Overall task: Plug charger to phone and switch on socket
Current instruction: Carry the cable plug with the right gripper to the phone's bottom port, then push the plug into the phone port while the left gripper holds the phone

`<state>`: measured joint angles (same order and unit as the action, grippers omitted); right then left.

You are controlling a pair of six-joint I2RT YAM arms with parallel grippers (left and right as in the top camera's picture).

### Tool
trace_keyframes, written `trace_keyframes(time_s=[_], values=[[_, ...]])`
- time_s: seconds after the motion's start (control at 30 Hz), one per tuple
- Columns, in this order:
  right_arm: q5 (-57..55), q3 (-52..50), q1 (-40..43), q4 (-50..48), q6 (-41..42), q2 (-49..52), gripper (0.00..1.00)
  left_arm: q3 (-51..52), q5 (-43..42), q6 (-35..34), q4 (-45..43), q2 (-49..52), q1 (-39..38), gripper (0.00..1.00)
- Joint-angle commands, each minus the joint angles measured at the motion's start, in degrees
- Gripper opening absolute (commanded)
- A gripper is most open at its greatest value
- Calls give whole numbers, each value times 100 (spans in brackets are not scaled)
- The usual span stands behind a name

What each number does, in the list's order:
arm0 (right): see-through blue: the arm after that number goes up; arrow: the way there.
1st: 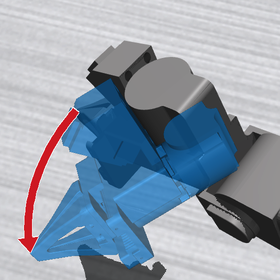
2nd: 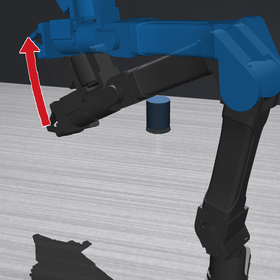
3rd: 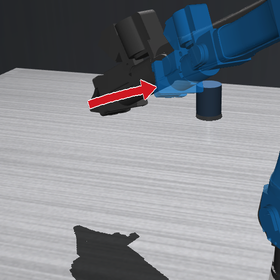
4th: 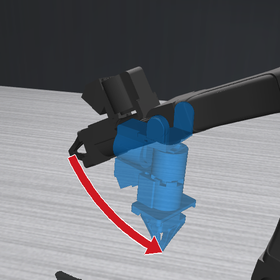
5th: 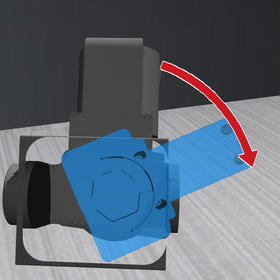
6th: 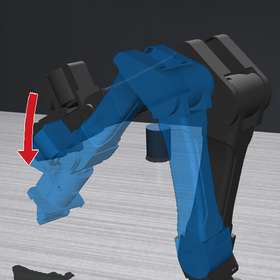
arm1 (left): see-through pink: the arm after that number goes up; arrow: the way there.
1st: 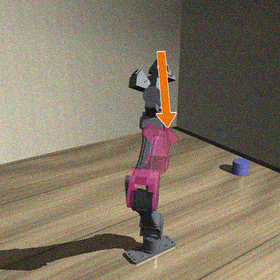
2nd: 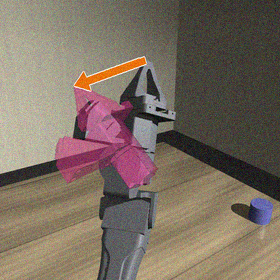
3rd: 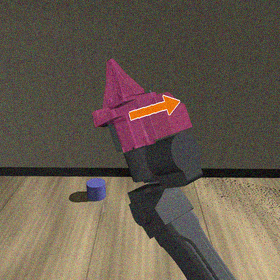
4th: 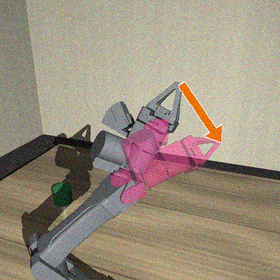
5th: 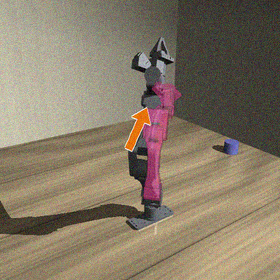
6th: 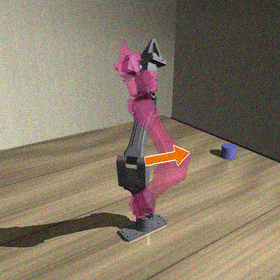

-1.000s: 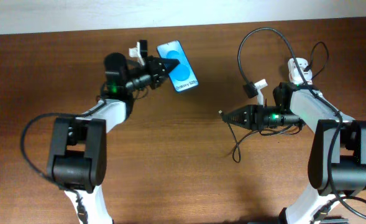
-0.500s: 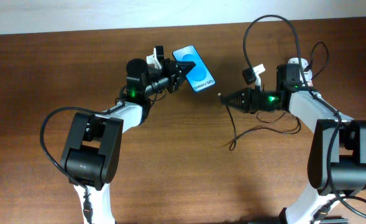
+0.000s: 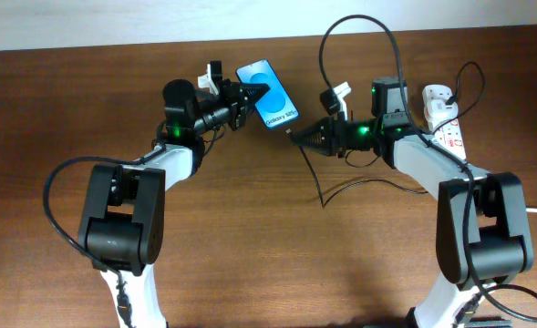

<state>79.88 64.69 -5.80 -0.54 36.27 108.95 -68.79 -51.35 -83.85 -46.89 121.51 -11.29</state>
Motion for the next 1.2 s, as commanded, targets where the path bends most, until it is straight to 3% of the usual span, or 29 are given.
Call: trace_keyframes(time_s=[0.0,1.17], values=[[-240,50,-61,-87,24,17,4,-177,-315,-227,-44,-33,-4,0],[-81,52,-157,-348,476,15,4,-177,-374,-199,-42,-33,-7,0]])
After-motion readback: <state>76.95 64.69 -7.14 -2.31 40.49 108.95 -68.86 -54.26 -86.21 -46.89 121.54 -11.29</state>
